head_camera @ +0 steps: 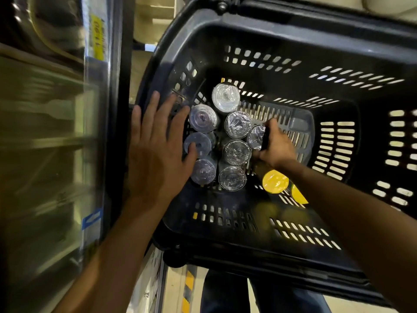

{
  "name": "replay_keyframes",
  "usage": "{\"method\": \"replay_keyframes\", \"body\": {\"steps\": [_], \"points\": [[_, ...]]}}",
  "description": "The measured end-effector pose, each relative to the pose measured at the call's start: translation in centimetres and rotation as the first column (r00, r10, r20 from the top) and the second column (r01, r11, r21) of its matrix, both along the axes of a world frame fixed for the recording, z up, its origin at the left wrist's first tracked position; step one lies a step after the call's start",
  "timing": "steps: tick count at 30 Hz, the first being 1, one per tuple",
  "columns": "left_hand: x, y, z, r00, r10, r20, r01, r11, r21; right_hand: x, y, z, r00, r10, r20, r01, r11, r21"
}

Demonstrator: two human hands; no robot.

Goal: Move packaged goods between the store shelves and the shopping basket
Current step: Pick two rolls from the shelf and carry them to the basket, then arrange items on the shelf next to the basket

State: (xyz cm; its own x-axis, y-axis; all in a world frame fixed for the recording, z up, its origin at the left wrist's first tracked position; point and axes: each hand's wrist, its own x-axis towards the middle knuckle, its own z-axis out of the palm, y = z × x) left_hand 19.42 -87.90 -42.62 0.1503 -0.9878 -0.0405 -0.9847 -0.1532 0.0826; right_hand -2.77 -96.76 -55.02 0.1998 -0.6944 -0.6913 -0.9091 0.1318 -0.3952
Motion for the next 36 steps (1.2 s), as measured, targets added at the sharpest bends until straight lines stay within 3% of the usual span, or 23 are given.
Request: {"method": "replay_keyframes", "body": {"steps": [10, 15, 21, 25, 30, 36], "points": [[0.0, 0.1, 0.3, 0.999, -0.009, -0.034, 0.01, 1.0, 0.014, 0.0, 0.7, 1.1, 0.997, 0.048, -0.056, -0.049, 0.998, -0.028], [-1.6, -1.1, 2.5, 0.995, 0.051, -0.084, -0.038, 0.987, 0.155, -0.2, 0.9, 5.0, 0.992, 0.097, -0.078, -0.1, 0.994, -0.035], [-5.3, -2.5, 7.7, 0.969, 0.058, -0.239, 0.04, 0.923, 0.384, -0.6, 1.2, 14.0, 0.996, 0.093, -0.008, -0.094, 0.995, -0.031], [-7.1, -2.8, 13.6, 0.947, 0.174, -0.269, -0.009, 0.855, 0.519, -1.5, 1.3, 21.5, 0.993, 0.115, 0.038, -0.112, 0.991, -0.07], [-8.9, -1.2, 21.6, 0.928, 0.233, -0.29, -0.061, 0.865, 0.499, -3.5, 2.2, 30.3, 0.989, 0.133, 0.071, -0.126, 0.987, -0.097], [-11.7, 3.5, 29.8, 0.912, 0.326, -0.249, -0.196, 0.879, 0.435, -5.9, 3.5, 39.8, 0.93, 0.35, 0.115, -0.326, 0.927, -0.188]]}}
